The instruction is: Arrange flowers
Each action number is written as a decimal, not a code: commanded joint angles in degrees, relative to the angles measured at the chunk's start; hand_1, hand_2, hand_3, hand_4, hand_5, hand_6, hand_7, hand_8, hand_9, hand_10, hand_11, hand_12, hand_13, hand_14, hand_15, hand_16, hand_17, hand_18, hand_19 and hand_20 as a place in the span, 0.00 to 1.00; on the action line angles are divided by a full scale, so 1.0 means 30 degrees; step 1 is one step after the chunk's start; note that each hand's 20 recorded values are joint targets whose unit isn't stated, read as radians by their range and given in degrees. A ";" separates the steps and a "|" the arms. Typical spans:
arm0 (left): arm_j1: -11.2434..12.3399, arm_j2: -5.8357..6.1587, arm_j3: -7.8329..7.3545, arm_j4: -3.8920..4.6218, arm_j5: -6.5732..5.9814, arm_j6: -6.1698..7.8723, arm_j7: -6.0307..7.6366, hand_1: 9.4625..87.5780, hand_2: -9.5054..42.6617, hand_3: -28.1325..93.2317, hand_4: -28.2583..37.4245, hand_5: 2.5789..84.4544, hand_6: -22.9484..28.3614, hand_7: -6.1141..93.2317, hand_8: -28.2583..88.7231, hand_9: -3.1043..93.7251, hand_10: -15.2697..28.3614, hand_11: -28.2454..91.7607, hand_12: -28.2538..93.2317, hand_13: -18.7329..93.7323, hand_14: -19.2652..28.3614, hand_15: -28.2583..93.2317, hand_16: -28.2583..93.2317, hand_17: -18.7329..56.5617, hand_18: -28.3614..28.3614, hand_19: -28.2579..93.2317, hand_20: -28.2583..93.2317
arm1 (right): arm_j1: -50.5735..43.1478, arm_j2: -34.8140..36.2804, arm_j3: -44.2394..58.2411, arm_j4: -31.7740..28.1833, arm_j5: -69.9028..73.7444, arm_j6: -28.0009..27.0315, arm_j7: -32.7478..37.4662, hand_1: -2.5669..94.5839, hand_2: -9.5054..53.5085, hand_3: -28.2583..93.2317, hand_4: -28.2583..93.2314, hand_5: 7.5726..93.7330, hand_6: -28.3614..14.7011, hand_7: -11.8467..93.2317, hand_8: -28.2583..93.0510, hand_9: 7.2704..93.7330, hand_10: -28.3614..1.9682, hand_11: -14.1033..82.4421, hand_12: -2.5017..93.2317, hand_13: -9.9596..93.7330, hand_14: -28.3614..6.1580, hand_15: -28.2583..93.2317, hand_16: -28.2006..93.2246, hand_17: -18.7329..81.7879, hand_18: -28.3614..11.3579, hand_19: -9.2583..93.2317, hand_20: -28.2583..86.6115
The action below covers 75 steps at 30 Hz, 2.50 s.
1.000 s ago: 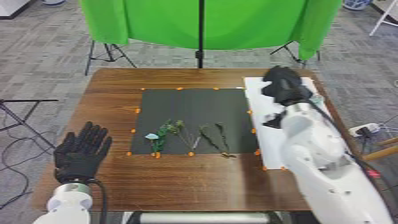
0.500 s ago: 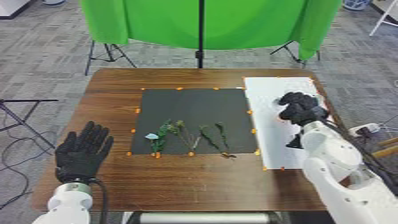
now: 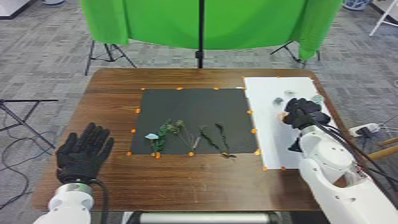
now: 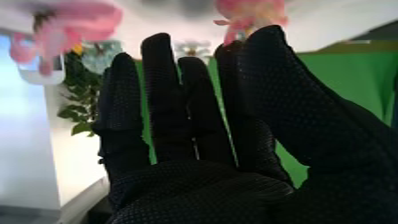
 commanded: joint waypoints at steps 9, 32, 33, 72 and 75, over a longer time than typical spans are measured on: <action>0.0217 -0.0428 0.0176 -0.0109 -0.0407 0.1235 -0.0114 0.24 0.50 0.91 0.00 0.56 0.67 0.21 0.15 0.45 0.72 0.49 0.33 0.43 0.77 0.63 0.15 0.14 0.76 0.59 0.37 | -0.0380 -0.0183 -0.0896 0.1507 0.0143 0.1436 -0.0990 0.62 0.00 0.77 0.00 0.71 0.66 0.42 0.20 0.80 0.55 0.30 0.30 0.75 0.59 0.52 0.49 0.51 0.16 0.91 0.55; 0.0799 -0.0252 -0.0046 -0.0292 -0.0487 0.1191 0.0160 0.24 0.50 0.91 0.00 0.58 0.67 0.21 0.15 0.46 0.73 0.49 0.32 0.44 0.77 0.63 0.15 0.14 0.76 0.59 0.37 | 0.7920 -0.4522 -0.9416 0.2038 0.2499 0.2874 -0.4791 0.66 0.00 0.81 0.00 0.78 0.66 0.54 0.26 0.93 0.58 0.26 0.45 0.81 0.64 0.52 0.56 0.53 0.16 0.93 0.56; 0.0718 -0.0226 0.0052 -0.0286 -0.0516 0.1170 0.0162 0.24 0.50 0.91 0.00 0.58 0.67 0.21 0.15 0.46 0.73 0.49 0.32 0.44 0.77 0.63 0.15 0.14 0.76 0.59 0.37 | 0.8289 -0.5031 -0.9889 0.2694 0.2018 0.2793 -0.5312 0.66 0.00 0.81 0.00 0.78 0.66 0.54 0.26 0.93 0.58 0.26 0.45 0.81 0.64 0.52 0.56 0.53 0.16 0.93 0.56; -0.0454 0.0788 0.0980 0.0189 -0.1418 0.0297 0.0432 0.25 0.49 0.91 0.00 0.59 0.67 0.21 0.15 0.47 0.73 0.49 0.32 0.44 0.77 0.63 0.15 0.15 0.76 0.59 0.37 | 0.8975 -0.9376 -1.1023 0.8282 -0.2265 0.2655 -0.4989 0.63 0.00 0.82 0.00 0.72 0.69 0.30 0.14 0.76 0.52 0.30 0.23 0.77 0.64 0.53 0.55 0.52 0.16 0.93 0.56; -0.0514 0.0746 0.0993 0.0202 -0.1439 0.0369 0.0372 0.25 0.49 0.91 0.00 0.59 0.67 0.21 0.15 0.47 0.73 0.49 0.32 0.44 0.76 0.63 0.15 0.15 0.76 0.59 0.37 | 0.8952 -0.9347 -1.0981 0.8261 -0.2230 0.2636 -0.4940 0.63 0.00 0.82 0.00 0.72 0.69 0.30 0.12 0.75 0.52 0.31 0.21 0.77 0.64 0.53 0.55 0.52 0.16 0.93 0.56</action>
